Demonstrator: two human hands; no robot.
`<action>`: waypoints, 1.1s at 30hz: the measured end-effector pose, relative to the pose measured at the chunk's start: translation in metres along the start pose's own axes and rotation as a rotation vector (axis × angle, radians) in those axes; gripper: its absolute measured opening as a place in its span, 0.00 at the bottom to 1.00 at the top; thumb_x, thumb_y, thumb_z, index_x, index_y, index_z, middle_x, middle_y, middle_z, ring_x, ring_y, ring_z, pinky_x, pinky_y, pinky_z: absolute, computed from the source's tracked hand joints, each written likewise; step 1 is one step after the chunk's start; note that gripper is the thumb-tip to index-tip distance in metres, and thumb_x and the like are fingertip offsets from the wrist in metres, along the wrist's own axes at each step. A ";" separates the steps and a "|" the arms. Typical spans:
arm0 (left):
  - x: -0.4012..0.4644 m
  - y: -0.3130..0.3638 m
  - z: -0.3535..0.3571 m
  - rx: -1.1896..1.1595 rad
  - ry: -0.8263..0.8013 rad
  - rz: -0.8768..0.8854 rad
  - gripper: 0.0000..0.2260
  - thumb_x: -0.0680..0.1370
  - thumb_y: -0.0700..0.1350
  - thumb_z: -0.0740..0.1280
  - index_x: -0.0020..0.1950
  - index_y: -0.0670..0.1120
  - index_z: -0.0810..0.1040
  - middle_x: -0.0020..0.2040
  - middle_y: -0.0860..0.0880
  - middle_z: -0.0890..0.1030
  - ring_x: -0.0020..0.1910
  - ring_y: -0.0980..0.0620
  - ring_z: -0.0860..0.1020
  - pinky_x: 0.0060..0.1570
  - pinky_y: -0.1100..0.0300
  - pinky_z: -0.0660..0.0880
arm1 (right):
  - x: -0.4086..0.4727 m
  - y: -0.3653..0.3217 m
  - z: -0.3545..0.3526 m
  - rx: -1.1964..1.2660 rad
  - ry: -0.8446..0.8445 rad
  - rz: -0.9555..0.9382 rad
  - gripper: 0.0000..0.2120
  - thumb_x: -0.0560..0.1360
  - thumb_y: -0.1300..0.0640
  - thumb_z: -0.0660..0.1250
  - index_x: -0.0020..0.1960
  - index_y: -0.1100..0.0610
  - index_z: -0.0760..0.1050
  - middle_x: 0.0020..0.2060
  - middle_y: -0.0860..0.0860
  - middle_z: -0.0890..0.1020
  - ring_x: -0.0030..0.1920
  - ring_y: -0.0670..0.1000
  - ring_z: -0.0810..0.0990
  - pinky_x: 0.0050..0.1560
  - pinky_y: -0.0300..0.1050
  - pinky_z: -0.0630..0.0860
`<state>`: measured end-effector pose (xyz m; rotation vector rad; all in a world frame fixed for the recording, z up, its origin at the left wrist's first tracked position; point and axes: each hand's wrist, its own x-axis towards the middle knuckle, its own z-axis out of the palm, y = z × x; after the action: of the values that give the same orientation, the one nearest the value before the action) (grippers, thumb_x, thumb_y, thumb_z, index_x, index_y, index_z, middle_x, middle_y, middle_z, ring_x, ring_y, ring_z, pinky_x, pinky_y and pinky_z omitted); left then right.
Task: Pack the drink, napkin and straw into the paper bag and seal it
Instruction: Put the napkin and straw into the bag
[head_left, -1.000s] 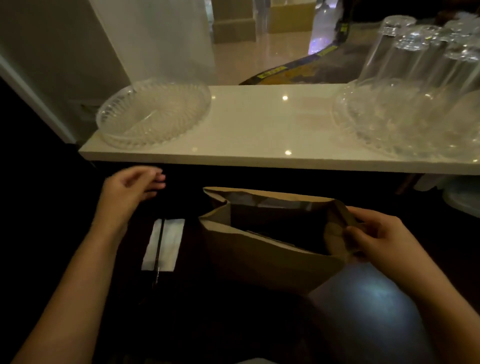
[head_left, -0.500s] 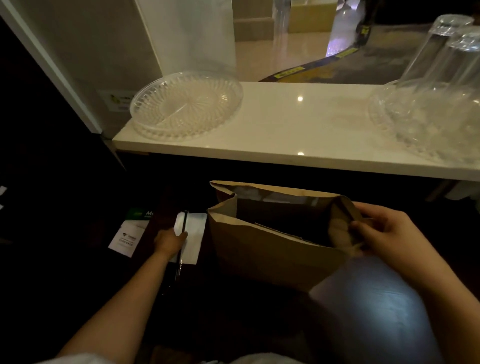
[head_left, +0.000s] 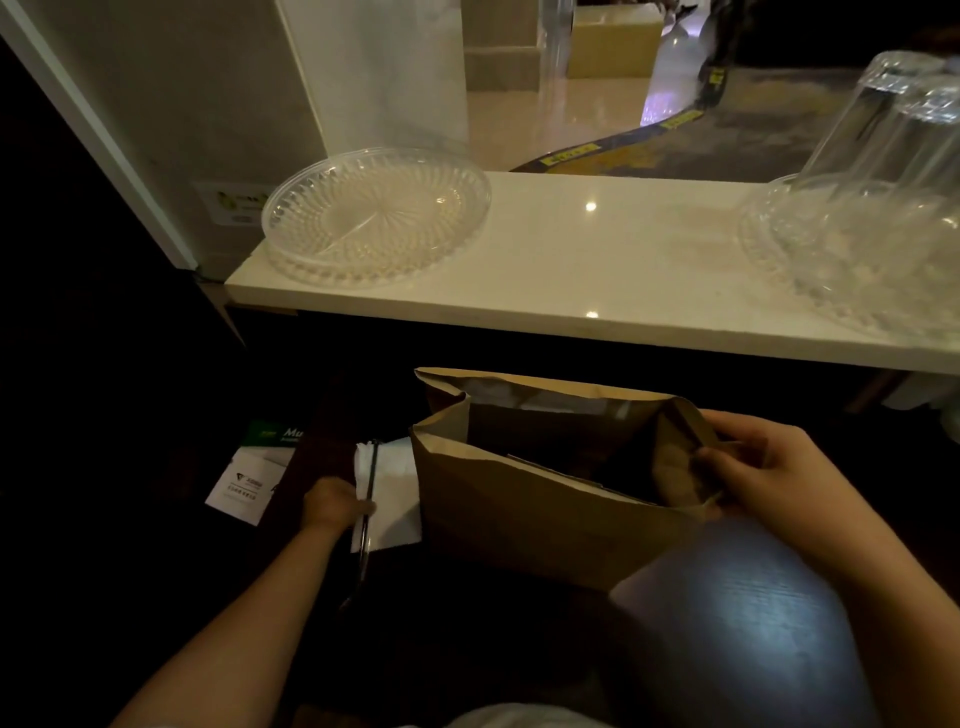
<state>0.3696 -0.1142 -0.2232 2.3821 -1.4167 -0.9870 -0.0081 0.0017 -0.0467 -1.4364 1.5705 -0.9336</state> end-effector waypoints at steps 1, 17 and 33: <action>-0.001 -0.002 0.000 -0.034 0.017 0.018 0.07 0.69 0.39 0.73 0.38 0.37 0.78 0.36 0.45 0.75 0.43 0.47 0.73 0.43 0.59 0.67 | 0.000 0.000 0.000 -0.001 0.003 -0.001 0.19 0.75 0.68 0.60 0.54 0.46 0.78 0.41 0.48 0.86 0.36 0.47 0.85 0.32 0.35 0.79; -0.166 0.134 -0.153 -1.118 0.120 1.027 0.12 0.60 0.52 0.76 0.41 0.53 0.82 0.40 0.60 0.85 0.44 0.62 0.81 0.52 0.63 0.78 | -0.001 -0.002 -0.002 -0.045 -0.022 0.008 0.18 0.76 0.66 0.60 0.55 0.44 0.77 0.42 0.50 0.86 0.41 0.49 0.85 0.39 0.37 0.81; -0.162 0.219 -0.065 0.332 -0.444 1.170 0.07 0.68 0.46 0.74 0.38 0.42 0.82 0.38 0.47 0.84 0.36 0.57 0.80 0.40 0.63 0.74 | -0.002 -0.010 -0.015 0.069 -0.037 0.045 0.19 0.75 0.70 0.61 0.52 0.47 0.79 0.35 0.52 0.87 0.33 0.48 0.85 0.30 0.33 0.77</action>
<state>0.2046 -0.1023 0.0027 1.0060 -2.7414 -0.9346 -0.0172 0.0032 -0.0313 -1.3577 1.5228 -0.9215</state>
